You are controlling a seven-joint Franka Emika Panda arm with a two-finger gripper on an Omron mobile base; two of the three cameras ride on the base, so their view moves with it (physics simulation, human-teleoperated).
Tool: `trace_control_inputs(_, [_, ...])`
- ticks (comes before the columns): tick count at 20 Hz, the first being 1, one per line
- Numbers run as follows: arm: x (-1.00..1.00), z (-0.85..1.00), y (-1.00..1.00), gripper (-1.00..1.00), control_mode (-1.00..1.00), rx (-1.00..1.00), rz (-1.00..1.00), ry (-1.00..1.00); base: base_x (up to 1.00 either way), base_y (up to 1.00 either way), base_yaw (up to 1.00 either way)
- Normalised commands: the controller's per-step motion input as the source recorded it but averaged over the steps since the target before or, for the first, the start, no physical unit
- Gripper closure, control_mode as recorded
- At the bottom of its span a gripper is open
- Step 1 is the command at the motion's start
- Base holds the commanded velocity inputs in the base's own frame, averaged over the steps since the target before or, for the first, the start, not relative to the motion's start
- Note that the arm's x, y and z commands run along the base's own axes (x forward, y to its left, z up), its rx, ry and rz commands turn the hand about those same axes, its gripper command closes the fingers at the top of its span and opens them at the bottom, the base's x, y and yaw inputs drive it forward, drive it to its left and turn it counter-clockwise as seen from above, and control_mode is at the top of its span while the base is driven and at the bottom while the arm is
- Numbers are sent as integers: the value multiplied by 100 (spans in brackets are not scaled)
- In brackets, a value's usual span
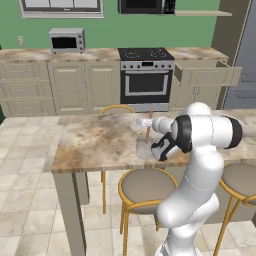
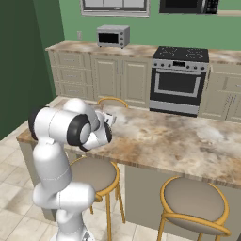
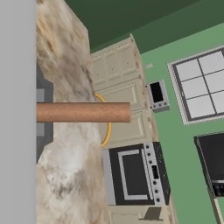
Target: Take a straw from the drawer in front and place it inside the glass cup on the dining counter.
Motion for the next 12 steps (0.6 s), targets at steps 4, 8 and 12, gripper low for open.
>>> trace_control_inputs(4, [0,-10,7,100,-100,-1,0,0,0,0,0])
trace_control_inputs(8, [3,-11,12,100,-100,-1,0,0,0,0,0])
trace_control_inputs(12, [0,-14,8,100,-100,-2,0,0,0,0,0])
